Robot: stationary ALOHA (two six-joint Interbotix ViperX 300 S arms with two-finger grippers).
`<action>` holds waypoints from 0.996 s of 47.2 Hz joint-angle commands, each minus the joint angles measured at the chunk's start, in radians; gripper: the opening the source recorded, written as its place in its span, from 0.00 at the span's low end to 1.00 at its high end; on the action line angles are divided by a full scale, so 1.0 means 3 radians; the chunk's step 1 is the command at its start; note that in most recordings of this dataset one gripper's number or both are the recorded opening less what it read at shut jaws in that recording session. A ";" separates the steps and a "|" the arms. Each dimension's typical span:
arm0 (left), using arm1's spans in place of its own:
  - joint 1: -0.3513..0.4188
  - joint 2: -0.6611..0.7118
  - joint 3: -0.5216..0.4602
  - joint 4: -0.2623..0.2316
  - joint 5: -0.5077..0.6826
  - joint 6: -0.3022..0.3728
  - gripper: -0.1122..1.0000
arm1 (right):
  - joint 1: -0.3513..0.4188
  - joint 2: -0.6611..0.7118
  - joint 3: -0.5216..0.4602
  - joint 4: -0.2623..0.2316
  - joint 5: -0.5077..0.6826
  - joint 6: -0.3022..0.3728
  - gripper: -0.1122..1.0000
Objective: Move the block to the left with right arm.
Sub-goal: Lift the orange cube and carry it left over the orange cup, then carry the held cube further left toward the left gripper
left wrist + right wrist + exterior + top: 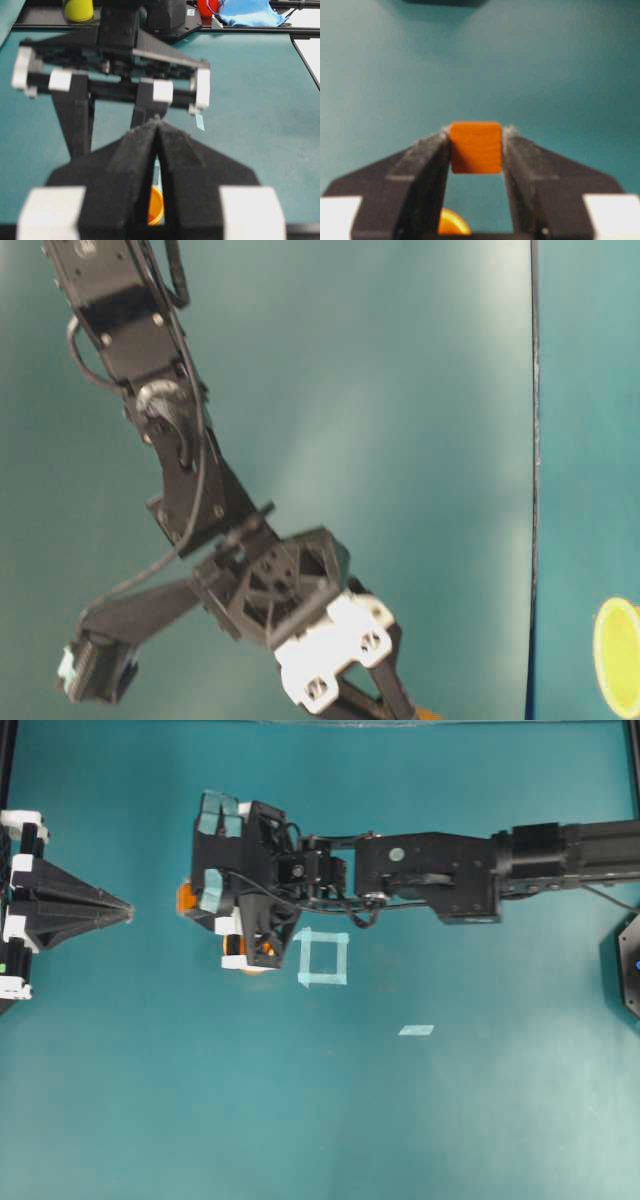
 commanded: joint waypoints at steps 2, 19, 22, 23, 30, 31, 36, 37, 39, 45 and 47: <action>0.0005 0.0005 -0.0102 0.0005 -0.0015 0.0015 0.10 | 0.0015 0.0020 -0.0215 -0.0005 -0.0097 0.0005 0.47; 0.0005 0.0000 -0.0102 0.0005 -0.0015 0.0031 0.10 | 0.0092 0.0343 -0.0501 0.0010 -0.0363 0.0031 0.47; 0.0000 0.0000 -0.0102 0.0005 -0.0015 0.0031 0.10 | 0.0107 0.0389 -0.0506 0.0015 -0.0414 0.0046 0.47; 0.0000 0.0000 -0.0102 0.0005 -0.0015 0.0031 0.10 | 0.0107 0.0404 -0.0511 0.0015 -0.0424 0.0046 0.47; 0.0005 0.0000 -0.0102 0.0005 -0.0015 0.0031 0.10 | 0.0123 0.0486 -0.0506 0.0031 -0.0532 0.0051 0.47; 0.0000 0.0000 -0.0102 0.0005 -0.0015 0.0031 0.10 | 0.0128 0.0501 -0.0506 0.0031 -0.0552 0.0051 0.47; 0.0000 0.0000 -0.0102 0.0005 -0.0015 0.0031 0.10 | 0.0138 0.0568 -0.0511 0.0046 -0.0695 0.0066 0.47; 0.0005 -0.0005 -0.0102 0.0005 -0.0015 0.0031 0.10 | 0.0138 0.0578 -0.0511 0.0046 -0.0726 0.0066 0.47; 0.0000 0.0000 -0.0102 0.0005 -0.0015 0.0031 0.10 | 0.0138 0.0598 -0.0511 0.0051 -0.0782 0.0066 0.47; 0.0005 -0.0005 -0.0102 0.0005 -0.0015 0.0031 0.10 | 0.0138 0.0670 -0.0511 0.0051 -0.0941 0.0066 0.47; 0.0005 -0.0005 -0.0102 0.0005 -0.0010 0.0031 0.10 | 0.0138 0.0685 -0.0506 0.0051 -0.0972 0.0066 0.47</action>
